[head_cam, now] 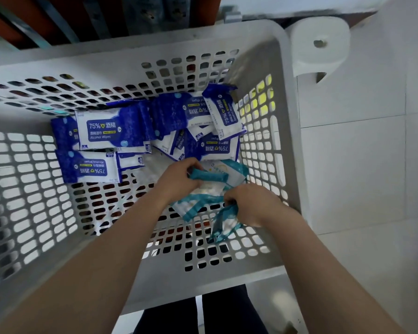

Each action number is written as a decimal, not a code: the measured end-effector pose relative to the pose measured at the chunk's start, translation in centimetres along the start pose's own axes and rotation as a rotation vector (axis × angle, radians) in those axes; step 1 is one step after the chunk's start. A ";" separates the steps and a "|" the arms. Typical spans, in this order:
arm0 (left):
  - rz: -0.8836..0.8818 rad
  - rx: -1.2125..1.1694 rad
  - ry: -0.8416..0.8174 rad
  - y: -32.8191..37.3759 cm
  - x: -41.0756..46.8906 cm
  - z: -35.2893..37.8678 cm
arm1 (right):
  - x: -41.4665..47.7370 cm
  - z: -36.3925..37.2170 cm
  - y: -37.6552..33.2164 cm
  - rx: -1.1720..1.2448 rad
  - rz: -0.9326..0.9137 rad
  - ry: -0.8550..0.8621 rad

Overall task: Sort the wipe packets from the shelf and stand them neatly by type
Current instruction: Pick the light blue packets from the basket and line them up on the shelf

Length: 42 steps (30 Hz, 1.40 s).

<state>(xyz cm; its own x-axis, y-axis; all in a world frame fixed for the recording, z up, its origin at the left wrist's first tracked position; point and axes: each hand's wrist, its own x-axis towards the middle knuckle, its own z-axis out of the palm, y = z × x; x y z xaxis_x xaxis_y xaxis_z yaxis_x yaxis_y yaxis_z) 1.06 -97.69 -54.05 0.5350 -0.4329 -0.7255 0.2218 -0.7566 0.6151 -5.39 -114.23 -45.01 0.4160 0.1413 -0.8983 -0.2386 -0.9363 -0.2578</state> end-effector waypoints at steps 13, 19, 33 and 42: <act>-0.243 -0.286 0.346 1.3 0.3 3.2 | -0.1 0.2 0.0 0.004 0.007 -0.003; -0.589 -0.831 0.408 1.3 1.3 4.9 | 0.1 0.3 0.1 0.004 0.009 -0.005; -0.666 -1.062 0.173 2.5 1.8 4.3 | 0.1 0.5 0.2 -0.011 0.005 0.005; -0.655 -1.003 0.272 -2.4 -4.6 -1.0 | -1.1 0.1 -1.9 0.069 0.001 0.060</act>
<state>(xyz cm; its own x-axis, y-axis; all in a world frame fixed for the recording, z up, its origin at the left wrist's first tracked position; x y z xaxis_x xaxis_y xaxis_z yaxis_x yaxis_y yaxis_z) -1.18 -93.35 -51.88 0.2124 0.0944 -0.9726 0.9771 -0.0289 0.2106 -5.48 -112.51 -43.61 0.4669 0.1186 -0.8763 -0.2982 -0.9118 -0.2823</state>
